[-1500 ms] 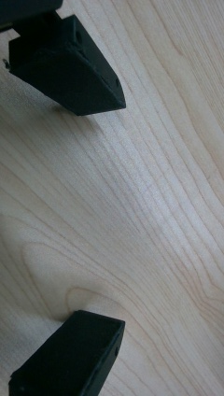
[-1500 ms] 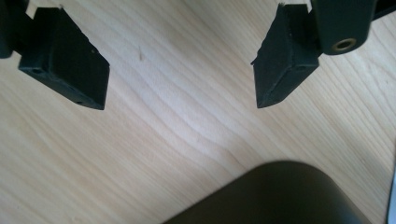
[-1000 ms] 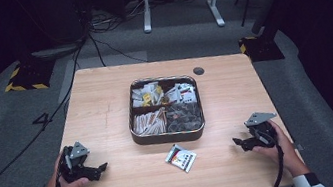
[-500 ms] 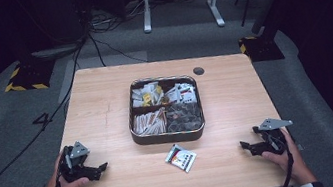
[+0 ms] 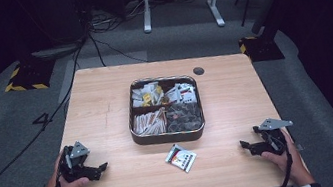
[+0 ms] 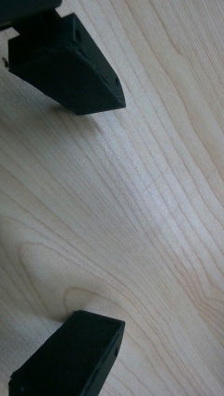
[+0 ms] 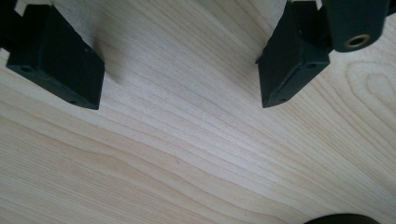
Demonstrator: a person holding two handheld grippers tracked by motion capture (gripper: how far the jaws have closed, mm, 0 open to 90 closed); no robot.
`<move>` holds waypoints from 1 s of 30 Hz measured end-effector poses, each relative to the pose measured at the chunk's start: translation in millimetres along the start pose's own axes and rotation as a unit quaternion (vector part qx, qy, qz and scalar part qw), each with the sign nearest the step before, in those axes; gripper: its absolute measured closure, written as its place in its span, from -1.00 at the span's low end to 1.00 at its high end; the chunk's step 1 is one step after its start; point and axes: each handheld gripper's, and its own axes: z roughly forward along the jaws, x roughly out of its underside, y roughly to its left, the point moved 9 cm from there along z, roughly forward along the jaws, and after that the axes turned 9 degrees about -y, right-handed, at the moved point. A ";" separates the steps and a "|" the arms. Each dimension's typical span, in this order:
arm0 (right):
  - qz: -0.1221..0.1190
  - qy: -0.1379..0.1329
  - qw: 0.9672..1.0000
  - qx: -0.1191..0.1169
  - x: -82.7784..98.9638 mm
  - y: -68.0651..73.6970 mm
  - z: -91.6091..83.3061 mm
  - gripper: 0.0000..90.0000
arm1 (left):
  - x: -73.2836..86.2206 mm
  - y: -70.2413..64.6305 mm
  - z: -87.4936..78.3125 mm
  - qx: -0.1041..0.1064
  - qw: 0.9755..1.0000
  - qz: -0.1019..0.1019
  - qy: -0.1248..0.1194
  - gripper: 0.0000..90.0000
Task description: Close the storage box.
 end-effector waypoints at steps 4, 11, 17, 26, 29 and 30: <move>0.002 0.000 1.000 0.003 -0.2 -0.2 0.2 -0.66 | 0.0 0.0 0.0 0.001 1.000 0.001 0.000 -1.00; 0.004 -0.001 1.000 0.007 -0.2 -1.0 0.2 -0.66 | -0.4 0.2 0.3 0.005 1.000 0.004 0.002 -1.00; 0.004 0.000 1.000 0.007 -0.1 -1.1 0.1 -0.66 | -0.7 0.6 0.6 0.004 1.000 0.005 0.001 -1.00; 0.003 -0.001 1.000 0.005 -0.2 -1.3 0.3 -0.66 | -1.0 0.8 0.8 0.003 1.000 0.006 0.002 -1.00; 0.003 0.000 1.000 0.005 -0.2 -1.5 0.2 -0.66 | -1.0 0.6 1.0 0.004 1.000 0.005 0.002 -1.00; 0.003 0.000 1.000 0.005 -0.2 -1.5 0.2 -0.66 | -1.0 0.6 1.0 0.004 1.000 0.005 0.002 -1.00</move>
